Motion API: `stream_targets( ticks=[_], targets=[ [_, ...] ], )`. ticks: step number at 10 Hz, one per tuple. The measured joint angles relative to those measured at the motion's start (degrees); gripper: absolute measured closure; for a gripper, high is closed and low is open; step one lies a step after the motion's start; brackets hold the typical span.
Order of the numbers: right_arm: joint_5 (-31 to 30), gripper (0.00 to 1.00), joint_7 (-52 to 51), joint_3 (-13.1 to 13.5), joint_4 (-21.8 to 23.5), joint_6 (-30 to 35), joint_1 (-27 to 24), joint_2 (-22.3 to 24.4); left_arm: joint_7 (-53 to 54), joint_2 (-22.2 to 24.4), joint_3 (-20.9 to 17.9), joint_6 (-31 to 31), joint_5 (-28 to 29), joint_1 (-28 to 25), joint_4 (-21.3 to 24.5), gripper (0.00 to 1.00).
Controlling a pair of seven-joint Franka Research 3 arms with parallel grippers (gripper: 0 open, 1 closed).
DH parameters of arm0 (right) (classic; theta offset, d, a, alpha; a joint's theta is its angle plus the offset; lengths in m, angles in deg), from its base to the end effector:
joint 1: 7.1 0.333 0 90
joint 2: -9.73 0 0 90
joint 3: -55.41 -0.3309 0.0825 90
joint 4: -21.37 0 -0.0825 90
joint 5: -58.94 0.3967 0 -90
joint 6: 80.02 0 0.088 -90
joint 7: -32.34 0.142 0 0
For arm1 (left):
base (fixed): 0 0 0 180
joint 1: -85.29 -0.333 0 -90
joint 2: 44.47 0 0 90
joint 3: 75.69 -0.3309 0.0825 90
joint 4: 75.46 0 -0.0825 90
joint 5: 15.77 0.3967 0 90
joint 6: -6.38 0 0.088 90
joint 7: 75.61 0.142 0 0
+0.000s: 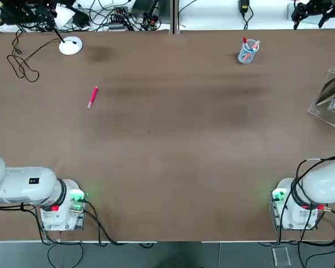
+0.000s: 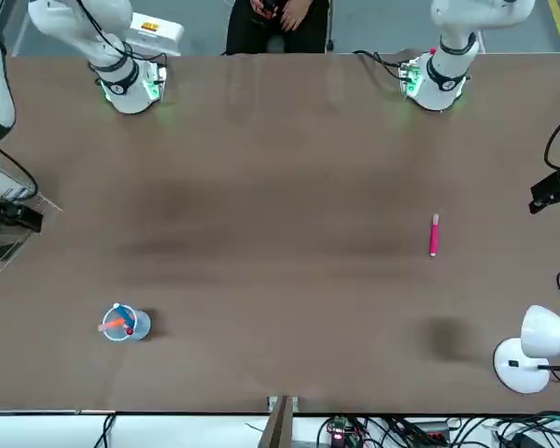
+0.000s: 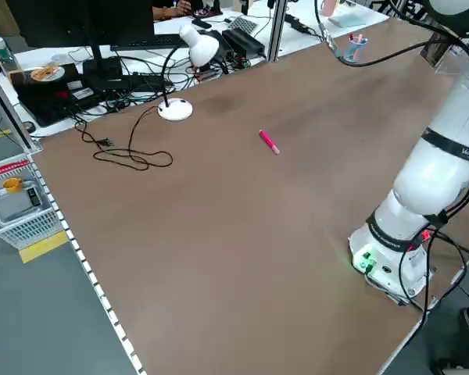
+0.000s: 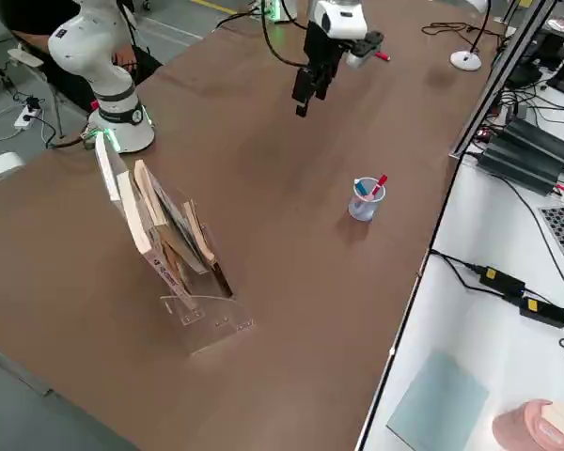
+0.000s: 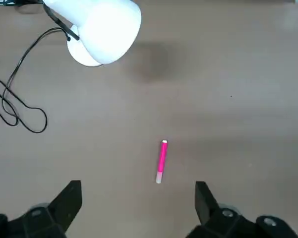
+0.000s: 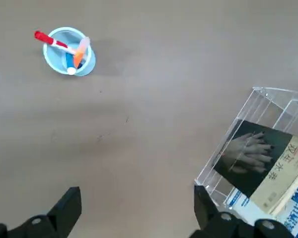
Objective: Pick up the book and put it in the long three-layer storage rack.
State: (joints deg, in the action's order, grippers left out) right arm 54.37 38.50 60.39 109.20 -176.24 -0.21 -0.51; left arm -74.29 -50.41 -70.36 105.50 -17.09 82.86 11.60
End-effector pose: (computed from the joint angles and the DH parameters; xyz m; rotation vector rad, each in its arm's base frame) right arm 0.6275 0.0143 0.5262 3.0432 -0.0961 -0.0379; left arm 0.6185 -0.0315 0.5837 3.1013 -0.1089 0.1659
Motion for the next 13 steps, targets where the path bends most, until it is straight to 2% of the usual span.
stream_targets(
  ticks=[4, 7, 13],
  targets=[
    [2.27, 0.0, 0.0, -0.55, -0.23, 4.62, 1.61, 5.17, 0.0, 0.0, 0.09, -0.69, 0.0, 0.05, -0.67, 0.0],
    [2.78, 0.0, 2.79, -0.73, -0.32, 7.57, 5.34, 9.45, 0.0, 0.0, 0.15, -1.46, 0.0, 0.11, -1.47, 0.0],
    [3.61, 0.0, 5.52, -0.27, 0.06, 7.94, 6.67, 9.93, 0.0, 0.0, 0.16, -1.5, 0.0, 0.12, -1.5, 0.0]
  ],
)
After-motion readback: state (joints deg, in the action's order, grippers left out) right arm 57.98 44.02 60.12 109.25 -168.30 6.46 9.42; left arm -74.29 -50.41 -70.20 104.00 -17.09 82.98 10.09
